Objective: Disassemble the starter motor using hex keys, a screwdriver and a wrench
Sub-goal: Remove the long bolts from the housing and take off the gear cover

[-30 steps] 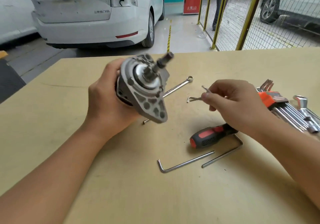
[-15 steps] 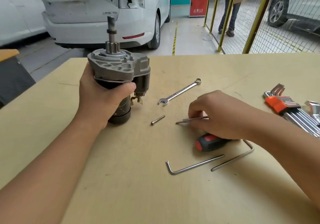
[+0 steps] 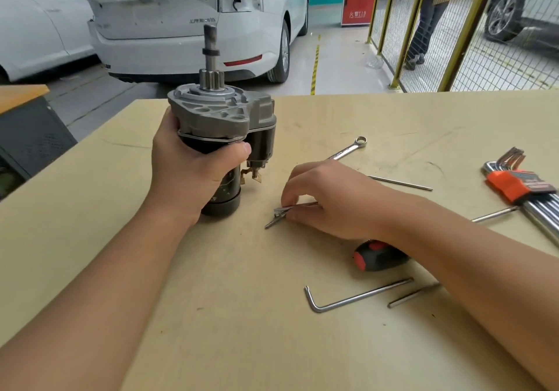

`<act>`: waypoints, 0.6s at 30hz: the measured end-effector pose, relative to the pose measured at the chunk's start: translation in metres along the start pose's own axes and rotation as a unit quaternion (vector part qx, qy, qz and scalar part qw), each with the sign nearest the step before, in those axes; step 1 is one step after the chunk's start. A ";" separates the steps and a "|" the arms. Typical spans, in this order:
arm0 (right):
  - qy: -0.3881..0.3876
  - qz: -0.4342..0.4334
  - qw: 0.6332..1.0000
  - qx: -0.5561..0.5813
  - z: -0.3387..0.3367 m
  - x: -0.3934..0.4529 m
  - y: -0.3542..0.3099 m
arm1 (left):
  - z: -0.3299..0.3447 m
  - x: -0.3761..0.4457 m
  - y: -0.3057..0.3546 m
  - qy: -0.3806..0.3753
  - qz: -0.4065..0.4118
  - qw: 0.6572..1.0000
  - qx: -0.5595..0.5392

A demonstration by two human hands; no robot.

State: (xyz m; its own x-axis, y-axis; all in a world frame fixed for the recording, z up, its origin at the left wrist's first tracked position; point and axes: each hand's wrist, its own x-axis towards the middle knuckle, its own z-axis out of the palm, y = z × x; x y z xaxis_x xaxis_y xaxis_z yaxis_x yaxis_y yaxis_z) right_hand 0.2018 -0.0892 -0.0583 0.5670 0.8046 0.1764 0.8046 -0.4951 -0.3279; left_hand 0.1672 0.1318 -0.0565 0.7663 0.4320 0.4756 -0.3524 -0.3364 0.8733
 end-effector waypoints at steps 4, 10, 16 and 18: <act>-0.040 0.026 0.991 -0.122 0.003 -0.002 -0.003 | 0.001 0.000 0.002 0.000 -0.005 1.000 -0.003; -0.065 0.084 0.972 -0.211 0.000 -0.020 -0.002 | 0.001 -0.002 0.004 0.001 -0.009 1.000 0.000; -0.060 0.131 0.974 -0.174 -0.016 -0.046 0.014 | 0.001 -0.002 0.003 0.005 -0.006 1.000 0.010; -0.052 0.132 0.980 -0.137 -0.018 -0.050 0.016 | 0.001 -0.002 0.003 0.004 -0.005 1.000 0.015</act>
State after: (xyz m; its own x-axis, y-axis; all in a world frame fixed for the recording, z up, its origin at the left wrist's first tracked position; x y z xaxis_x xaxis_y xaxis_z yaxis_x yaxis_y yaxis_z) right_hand 0.1891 -0.1432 -0.0558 0.7524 0.6584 0.0193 0.6574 -0.7488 -0.0848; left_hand 0.1650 0.1288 -0.0553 0.7654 0.4413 0.4684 -0.3295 -0.3565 0.8743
